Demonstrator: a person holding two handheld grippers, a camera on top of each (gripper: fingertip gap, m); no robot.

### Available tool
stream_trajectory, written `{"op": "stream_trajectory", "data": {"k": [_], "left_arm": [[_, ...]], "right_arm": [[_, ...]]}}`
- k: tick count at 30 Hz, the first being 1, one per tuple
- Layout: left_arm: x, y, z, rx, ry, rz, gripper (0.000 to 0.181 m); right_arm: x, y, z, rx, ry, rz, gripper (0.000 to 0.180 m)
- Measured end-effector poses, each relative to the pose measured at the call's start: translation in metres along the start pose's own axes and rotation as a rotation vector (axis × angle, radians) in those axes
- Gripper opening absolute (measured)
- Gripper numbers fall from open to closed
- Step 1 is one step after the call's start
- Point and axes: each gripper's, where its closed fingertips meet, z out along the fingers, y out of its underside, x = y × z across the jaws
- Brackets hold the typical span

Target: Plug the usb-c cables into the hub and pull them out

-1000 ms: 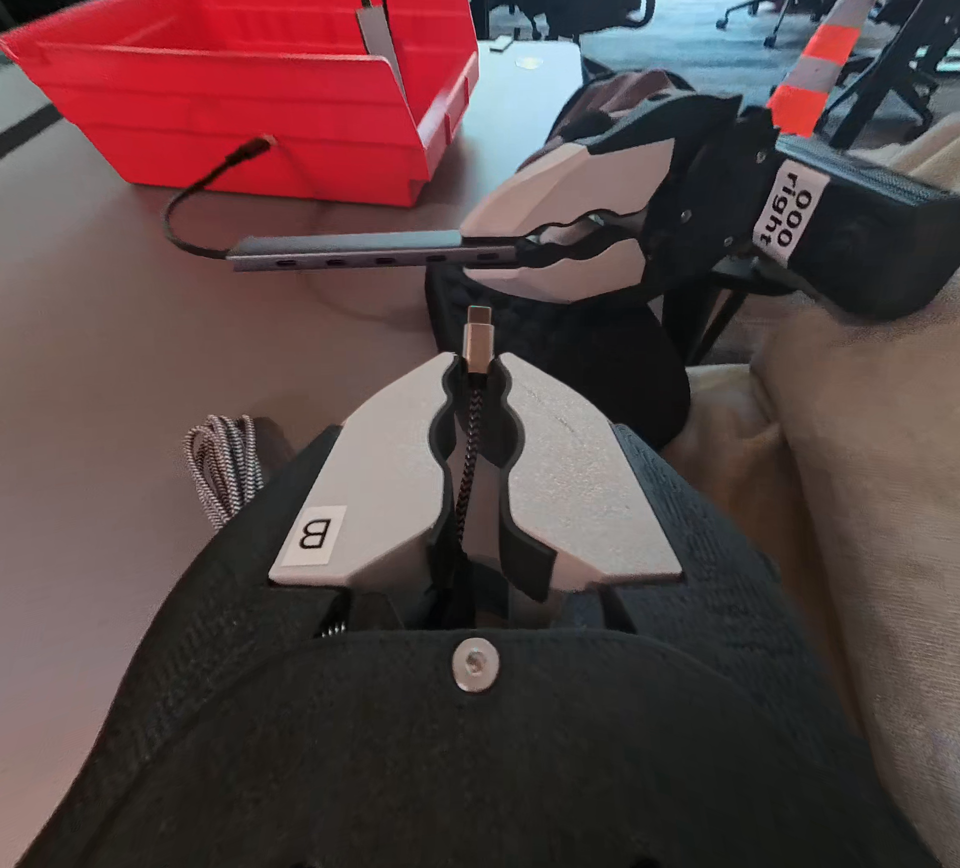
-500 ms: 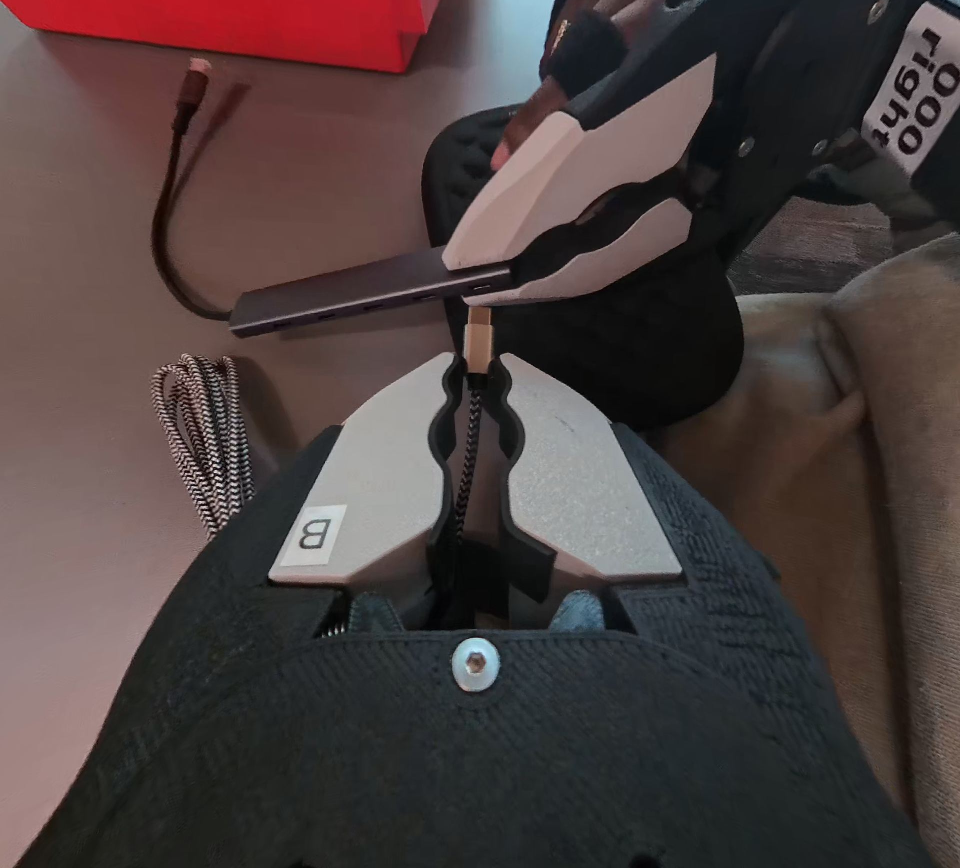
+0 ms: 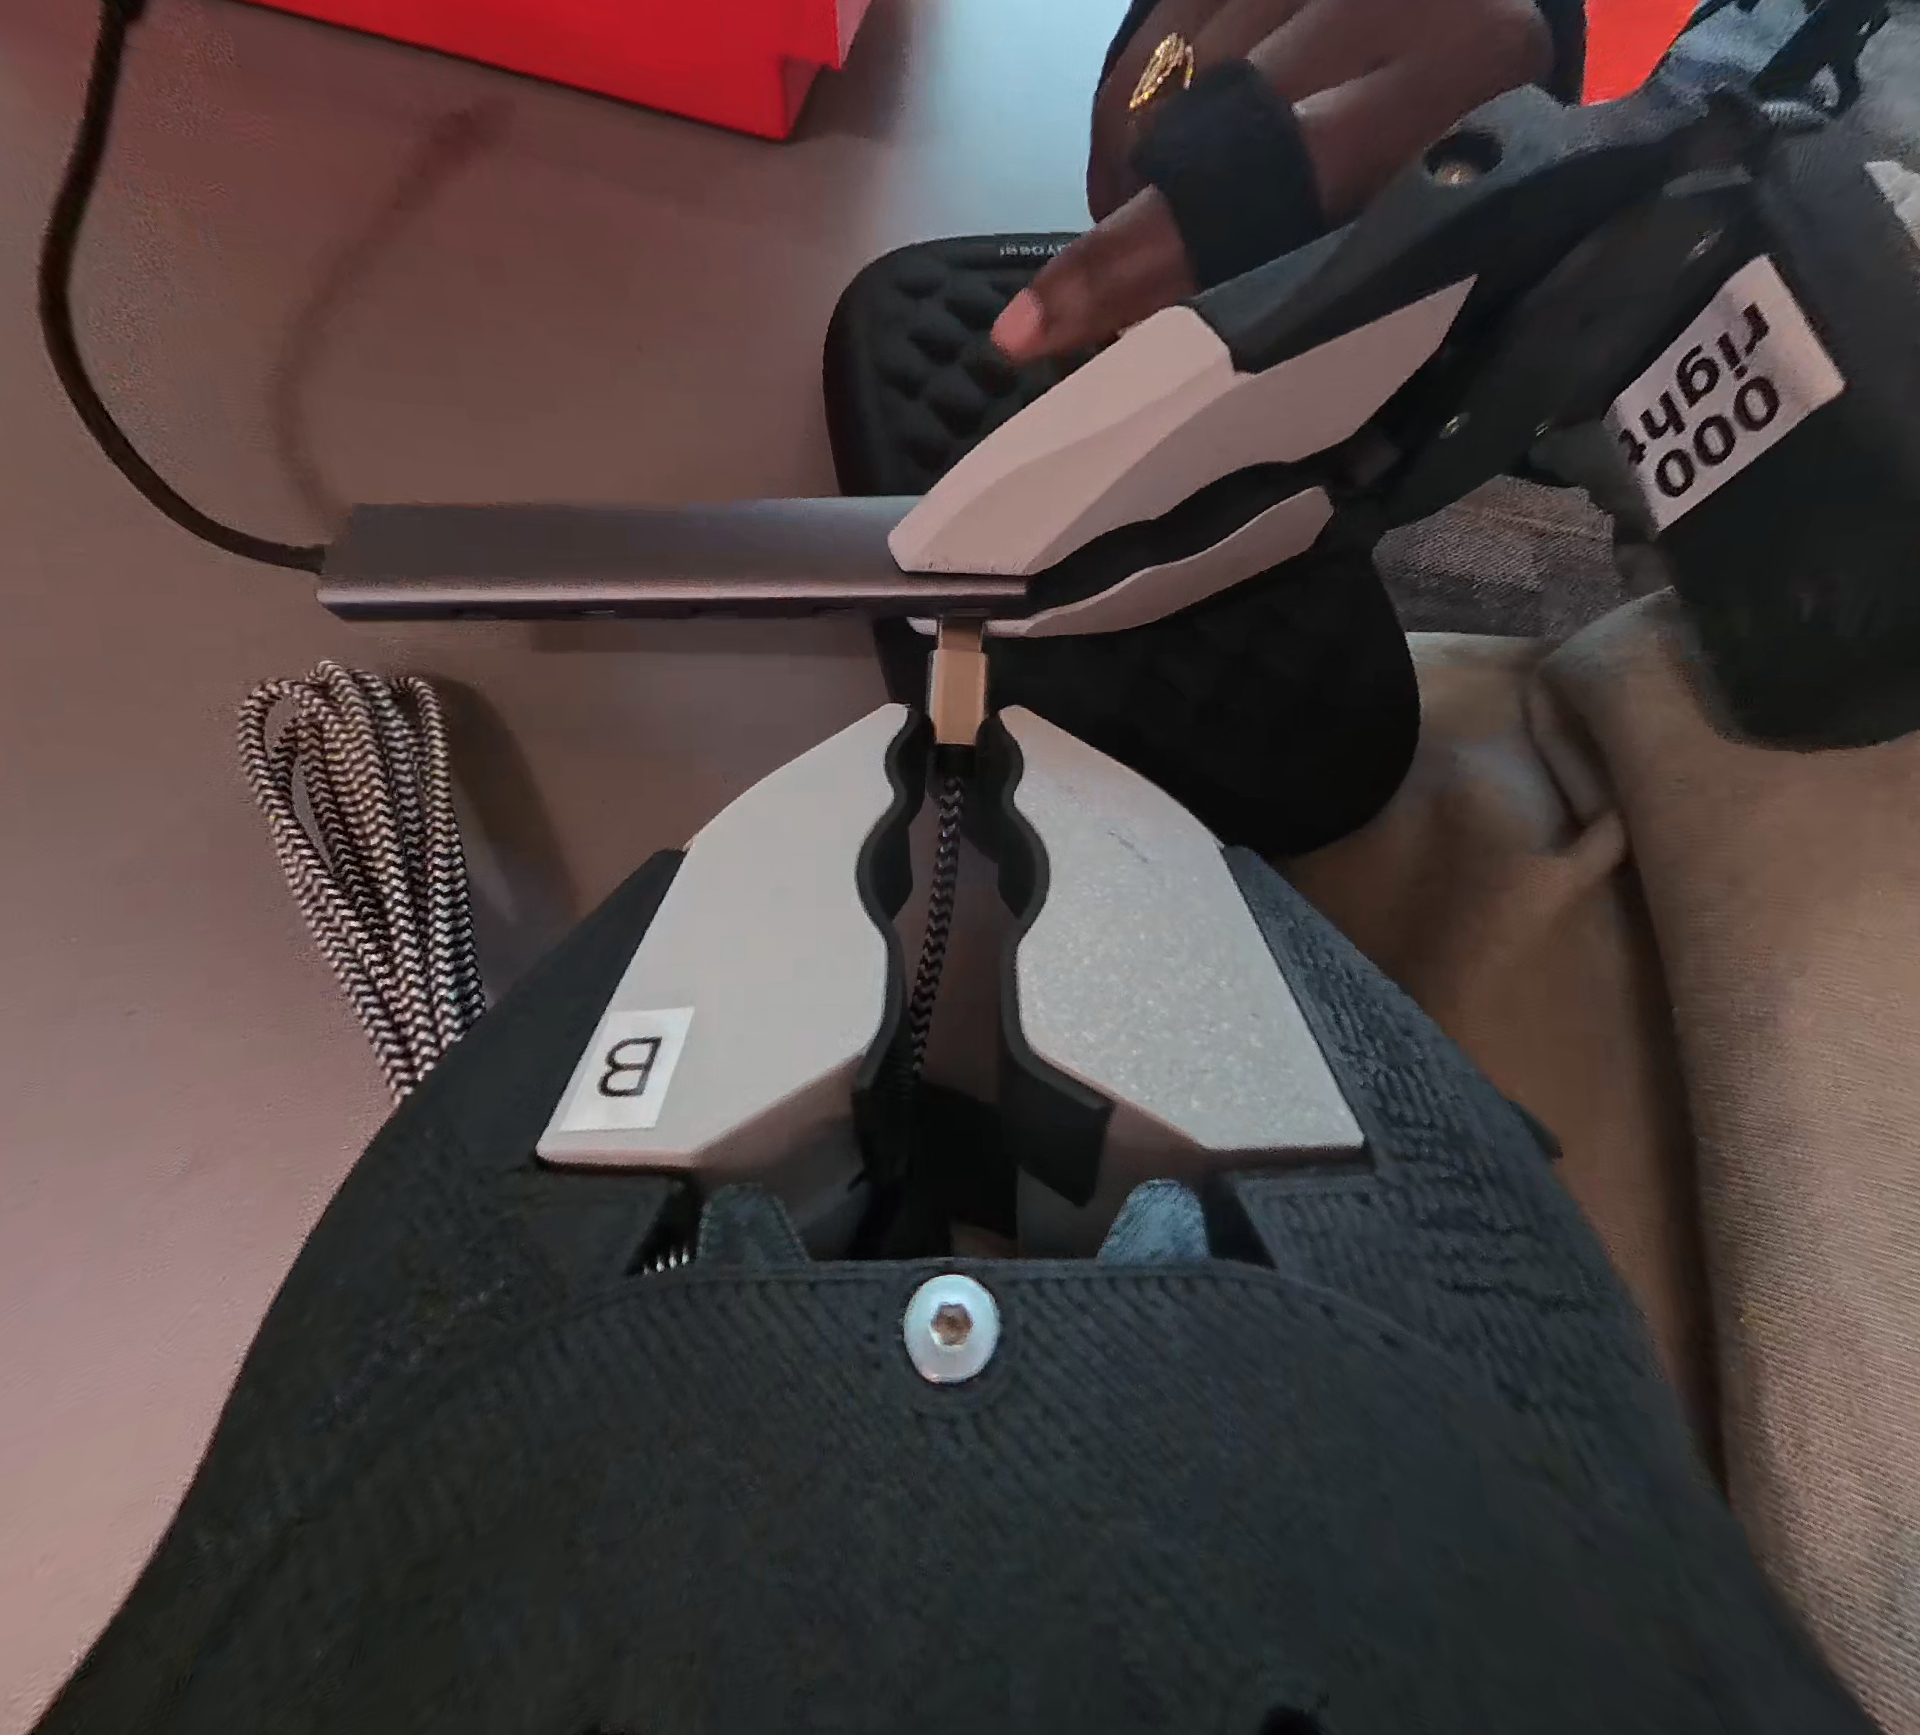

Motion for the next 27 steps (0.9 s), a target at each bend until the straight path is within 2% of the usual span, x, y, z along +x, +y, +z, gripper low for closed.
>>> {"op": "stream_trajectory", "data": {"k": [5, 16, 27], "left_arm": [[-0.0004, -0.0050, -0.0048, 0.046, 0.015, -0.019, 0.011], [-0.0003, 0.0023, 0.0011, -0.015, 0.005, -0.007, 0.011], [-0.0005, -0.0050, -0.0060, 0.052, 0.033, -0.038, 0.011]], "right_arm": [[0.0001, 0.0011, 0.0007, -0.011, 0.002, -0.019, 0.009], [0.0004, -0.0004, 0.0013, -0.023, 0.008, -0.072, 0.009], [0.0009, 0.0008, 0.0019, -0.025, 0.015, -0.058, 0.009]]}}
